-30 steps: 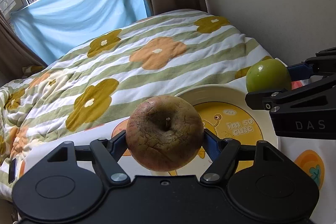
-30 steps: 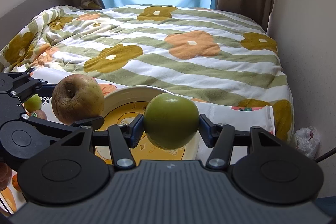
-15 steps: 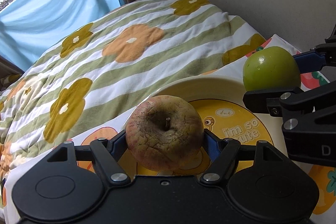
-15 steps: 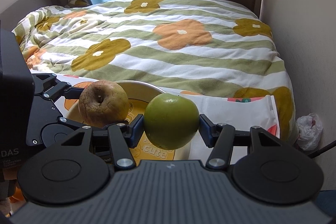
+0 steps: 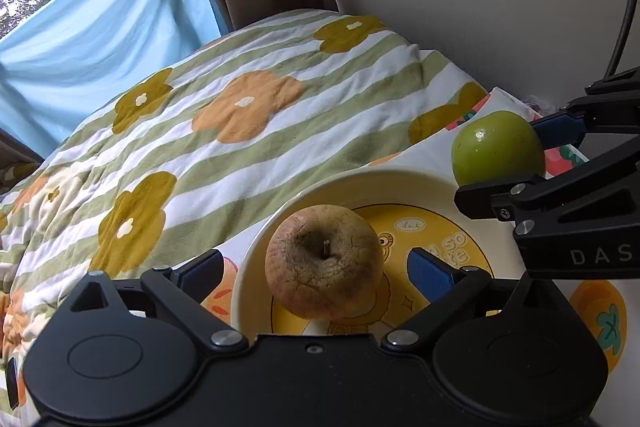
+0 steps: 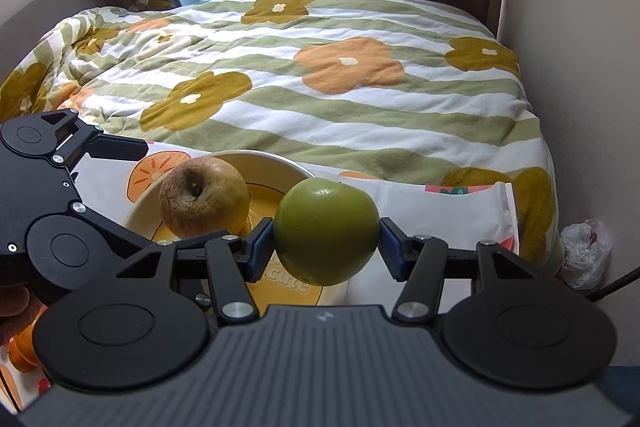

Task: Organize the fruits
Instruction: 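Lower both apples into the duck bowl and open both tools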

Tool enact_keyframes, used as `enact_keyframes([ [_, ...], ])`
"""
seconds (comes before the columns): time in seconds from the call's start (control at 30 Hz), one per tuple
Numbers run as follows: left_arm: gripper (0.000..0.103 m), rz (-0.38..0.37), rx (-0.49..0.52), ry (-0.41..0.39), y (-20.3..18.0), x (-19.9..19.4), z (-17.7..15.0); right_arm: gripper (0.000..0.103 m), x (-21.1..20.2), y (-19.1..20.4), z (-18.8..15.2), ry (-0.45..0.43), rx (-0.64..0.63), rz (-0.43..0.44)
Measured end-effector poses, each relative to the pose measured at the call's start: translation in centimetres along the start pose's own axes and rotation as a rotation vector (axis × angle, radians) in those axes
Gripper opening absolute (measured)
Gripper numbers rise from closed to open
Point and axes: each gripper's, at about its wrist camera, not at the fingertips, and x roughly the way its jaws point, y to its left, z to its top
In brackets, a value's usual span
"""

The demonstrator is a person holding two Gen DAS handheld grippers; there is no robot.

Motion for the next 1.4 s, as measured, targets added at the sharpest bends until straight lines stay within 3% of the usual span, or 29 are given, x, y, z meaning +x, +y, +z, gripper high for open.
enact_keyframes([
  [0.37,0.100,0.023,-0.012,0.015,-0.4,-1.4,-2.1,0.070,2.3,2.0,-1.3,0.003,-0.195,0.056],
  [0.77,0.100,0.032,-0.060,0.054,0.4,-1.6,-4.1,0.071,4.6,3.5,-2.3,0.026,-0.280,0.106],
  [0.8,0.100,0.031,-0.062,0.053,0.4,-1.7,-4.1,0.073,4.6,3.4,-2.4,0.023,-0.273,0.102],
  [0.83,0.100,0.030,-0.064,0.053,0.4,-1.7,-4.2,0.084,4.4,3.3,-2.4,0.005,-0.267,0.097],
  [0.87,0.100,0.031,-0.066,0.054,0.3,-1.8,-4.2,0.102,4.1,3.3,-2.4,-0.018,-0.261,0.090],
  [0.97,0.100,0.034,-0.070,0.052,0.2,-2.2,-4.2,0.103,3.2,3.0,-2.2,-0.065,-0.252,0.030],
  [1.4,0.100,0.059,-0.095,0.017,-0.3,-5.6,-4.2,0.103,-0.7,2.2,-1.9,-0.060,-0.145,0.035],
])
